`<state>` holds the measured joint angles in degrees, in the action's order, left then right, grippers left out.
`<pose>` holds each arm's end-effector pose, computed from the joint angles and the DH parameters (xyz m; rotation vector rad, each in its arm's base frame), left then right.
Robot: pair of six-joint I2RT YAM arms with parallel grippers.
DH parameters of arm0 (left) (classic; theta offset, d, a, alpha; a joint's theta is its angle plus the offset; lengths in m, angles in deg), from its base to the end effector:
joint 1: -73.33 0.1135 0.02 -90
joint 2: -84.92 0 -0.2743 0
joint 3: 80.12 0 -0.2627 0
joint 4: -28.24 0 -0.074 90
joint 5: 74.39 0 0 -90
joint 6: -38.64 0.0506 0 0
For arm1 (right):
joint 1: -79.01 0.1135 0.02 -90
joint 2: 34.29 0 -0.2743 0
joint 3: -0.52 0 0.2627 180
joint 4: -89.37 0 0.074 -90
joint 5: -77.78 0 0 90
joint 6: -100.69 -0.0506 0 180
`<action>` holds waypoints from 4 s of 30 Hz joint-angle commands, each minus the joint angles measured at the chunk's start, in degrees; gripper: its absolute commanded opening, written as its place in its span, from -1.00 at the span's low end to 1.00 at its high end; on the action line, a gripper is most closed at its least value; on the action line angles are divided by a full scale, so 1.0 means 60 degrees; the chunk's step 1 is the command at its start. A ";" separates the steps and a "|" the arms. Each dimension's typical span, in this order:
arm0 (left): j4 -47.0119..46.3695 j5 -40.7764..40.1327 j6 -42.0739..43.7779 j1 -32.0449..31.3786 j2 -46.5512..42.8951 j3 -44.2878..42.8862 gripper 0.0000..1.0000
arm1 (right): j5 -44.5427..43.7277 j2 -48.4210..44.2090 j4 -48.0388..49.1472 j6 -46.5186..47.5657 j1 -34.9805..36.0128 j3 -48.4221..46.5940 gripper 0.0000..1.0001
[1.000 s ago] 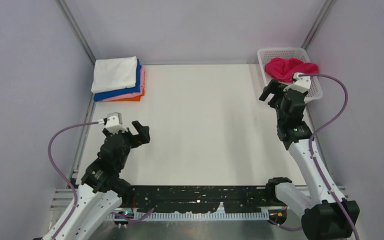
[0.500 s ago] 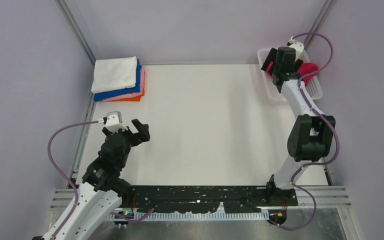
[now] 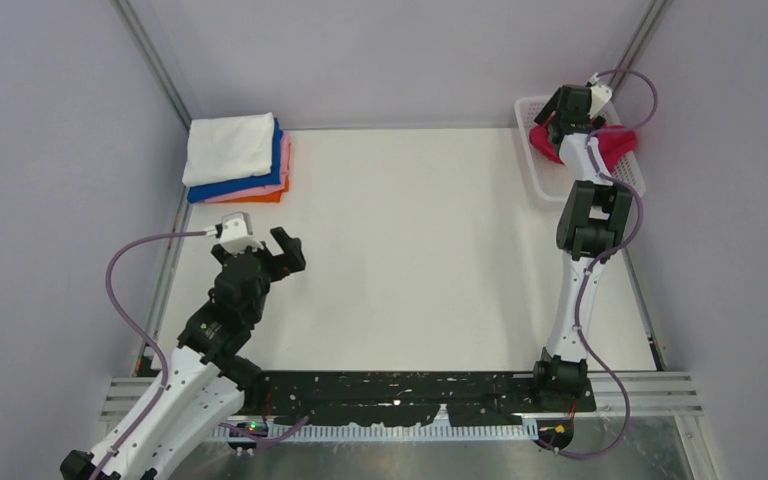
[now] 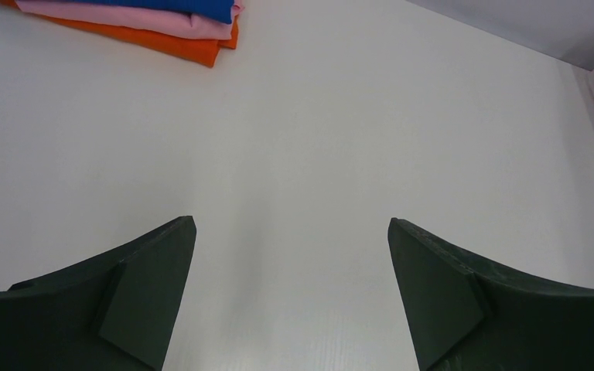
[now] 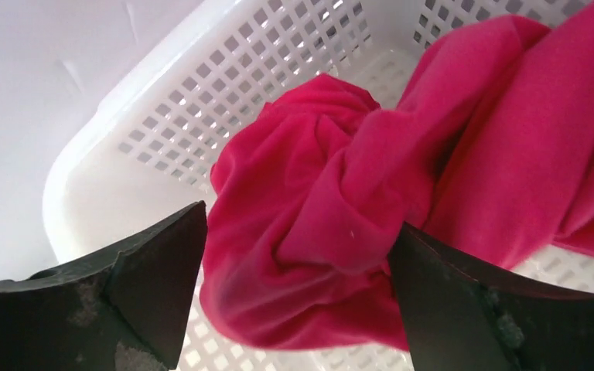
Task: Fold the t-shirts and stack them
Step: Grab crumpled tshirt from bin with the right arm, then move the tshirt to the center of the board, then flatten out the tshirt
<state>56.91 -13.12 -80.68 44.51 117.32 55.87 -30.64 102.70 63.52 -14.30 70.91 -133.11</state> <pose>0.1509 -0.0553 0.2786 -0.3497 1.8043 -0.2443 0.5812 -0.0989 0.2257 0.7693 1.9062 -0.1519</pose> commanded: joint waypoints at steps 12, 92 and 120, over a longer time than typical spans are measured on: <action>-0.0441 0.0025 0.0035 0.0039 -0.0008 -0.0189 0.99 | 0.0445 -0.1344 0.0600 -0.0339 -0.0400 -0.1080 -0.90; -0.2655 0.6379 -0.2471 -0.0333 0.3300 0.1325 0.83 | 0.0404 -1.2824 0.0958 -0.1234 0.7007 1.2960 0.91; -0.3940 0.4865 -0.2368 -0.1538 1.0231 -0.1414 -0.61 | -0.0445 -0.7386 0.6671 -0.1960 0.8984 1.4026 0.32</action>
<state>30.94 19.29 -96.01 35.55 175.59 49.42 -29.50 55.93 97.64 -24.10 124.39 -45.85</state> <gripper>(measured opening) 0.317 0.681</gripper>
